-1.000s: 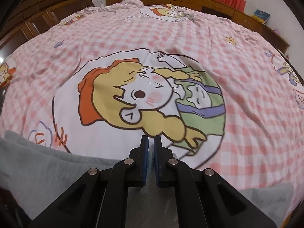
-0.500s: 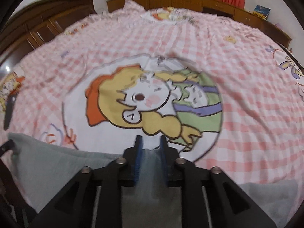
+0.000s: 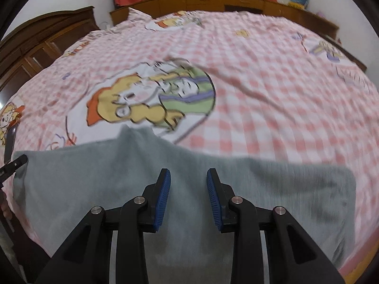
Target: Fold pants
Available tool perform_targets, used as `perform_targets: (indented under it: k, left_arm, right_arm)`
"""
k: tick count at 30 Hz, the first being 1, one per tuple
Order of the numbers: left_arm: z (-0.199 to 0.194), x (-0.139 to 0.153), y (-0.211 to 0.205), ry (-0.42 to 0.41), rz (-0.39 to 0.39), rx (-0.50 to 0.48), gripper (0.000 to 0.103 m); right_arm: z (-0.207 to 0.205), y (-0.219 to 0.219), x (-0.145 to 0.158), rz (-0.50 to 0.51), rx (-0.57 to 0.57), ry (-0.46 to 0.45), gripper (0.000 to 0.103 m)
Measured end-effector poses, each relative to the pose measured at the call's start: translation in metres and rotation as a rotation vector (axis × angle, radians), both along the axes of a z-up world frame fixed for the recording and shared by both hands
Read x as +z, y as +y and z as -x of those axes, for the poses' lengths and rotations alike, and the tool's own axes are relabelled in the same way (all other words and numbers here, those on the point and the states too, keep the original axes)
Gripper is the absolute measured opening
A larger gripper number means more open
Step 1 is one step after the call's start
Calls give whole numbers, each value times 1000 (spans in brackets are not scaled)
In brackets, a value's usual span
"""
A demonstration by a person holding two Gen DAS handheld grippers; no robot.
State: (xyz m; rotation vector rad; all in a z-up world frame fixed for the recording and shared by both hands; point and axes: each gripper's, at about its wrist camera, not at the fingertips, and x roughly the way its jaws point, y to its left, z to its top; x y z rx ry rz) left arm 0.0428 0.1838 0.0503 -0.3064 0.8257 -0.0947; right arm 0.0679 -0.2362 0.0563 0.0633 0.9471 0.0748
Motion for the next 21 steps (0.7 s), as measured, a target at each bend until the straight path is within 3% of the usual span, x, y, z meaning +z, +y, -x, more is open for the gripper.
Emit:
perform_targets:
  k: [1, 8, 14, 21]
  left_arm:
    - [0, 0, -3, -1, -17, 5, 2]
    - [20, 21, 3, -45, -10, 80, 3]
    - [8, 2, 24, 61, 10, 139, 4]
    - [-3, -12, 25, 63, -39, 138, 9]
  right_arm:
    - [1, -2, -2, -4, -6, 5, 32]
    - [-1, 9, 0, -41, 56, -34, 32]
    - [-20, 36, -5, -89, 139, -44, 32]
    - [-50, 58, -33, -62, 156, 12, 32]
